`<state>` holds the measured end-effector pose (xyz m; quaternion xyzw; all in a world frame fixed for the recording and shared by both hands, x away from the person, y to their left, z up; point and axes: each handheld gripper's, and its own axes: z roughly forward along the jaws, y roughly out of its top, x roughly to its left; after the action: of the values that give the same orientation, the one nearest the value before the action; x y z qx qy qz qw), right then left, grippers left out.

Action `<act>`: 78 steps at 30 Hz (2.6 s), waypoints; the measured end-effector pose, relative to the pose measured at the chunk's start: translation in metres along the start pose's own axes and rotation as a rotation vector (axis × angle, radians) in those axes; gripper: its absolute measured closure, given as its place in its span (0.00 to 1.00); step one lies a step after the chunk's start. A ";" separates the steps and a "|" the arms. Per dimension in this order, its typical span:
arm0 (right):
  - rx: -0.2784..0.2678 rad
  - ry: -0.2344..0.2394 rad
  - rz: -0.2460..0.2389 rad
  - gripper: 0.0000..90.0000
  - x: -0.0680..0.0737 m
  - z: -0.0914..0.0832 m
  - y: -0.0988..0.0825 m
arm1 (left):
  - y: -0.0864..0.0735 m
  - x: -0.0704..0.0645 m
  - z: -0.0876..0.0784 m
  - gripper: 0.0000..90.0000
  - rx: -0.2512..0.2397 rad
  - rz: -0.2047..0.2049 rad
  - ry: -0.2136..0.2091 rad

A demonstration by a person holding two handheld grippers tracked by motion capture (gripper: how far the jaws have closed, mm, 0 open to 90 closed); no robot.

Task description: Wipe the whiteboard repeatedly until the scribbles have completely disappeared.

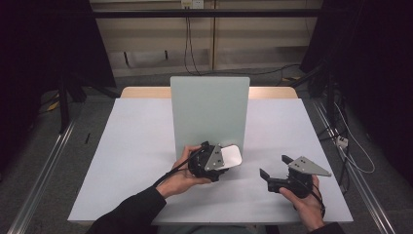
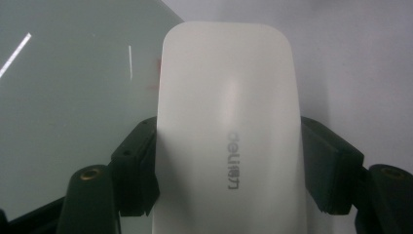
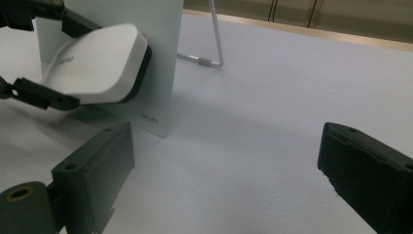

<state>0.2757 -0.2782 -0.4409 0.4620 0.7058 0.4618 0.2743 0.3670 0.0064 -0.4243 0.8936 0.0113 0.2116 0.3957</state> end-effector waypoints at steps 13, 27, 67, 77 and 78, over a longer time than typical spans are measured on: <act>0.001 0.000 0.004 0.07 0.000 0.000 0.000 | 0.004 0.013 -0.011 0.35 -0.022 -0.013 0.026; 0.001 0.001 0.003 0.07 0.000 0.000 0.000 | 0.002 -0.012 0.015 0.35 0.083 0.043 -0.068; -0.002 0.006 0.002 0.07 0.001 -0.001 0.000 | 0.003 -0.012 0.017 0.35 0.097 0.023 -0.083; -0.002 0.003 0.002 0.07 0.000 -0.001 0.000 | 0.007 0.011 -0.007 0.35 0.032 -0.035 -0.015; -0.002 0.004 0.003 0.07 0.001 -0.001 0.000 | 0.007 0.015 -0.010 0.35 0.018 -0.046 -0.010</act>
<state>0.2750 -0.2780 -0.4404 0.4619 0.7053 0.4635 0.2727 0.3753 0.0118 -0.4076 0.8977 0.0317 0.1977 0.3925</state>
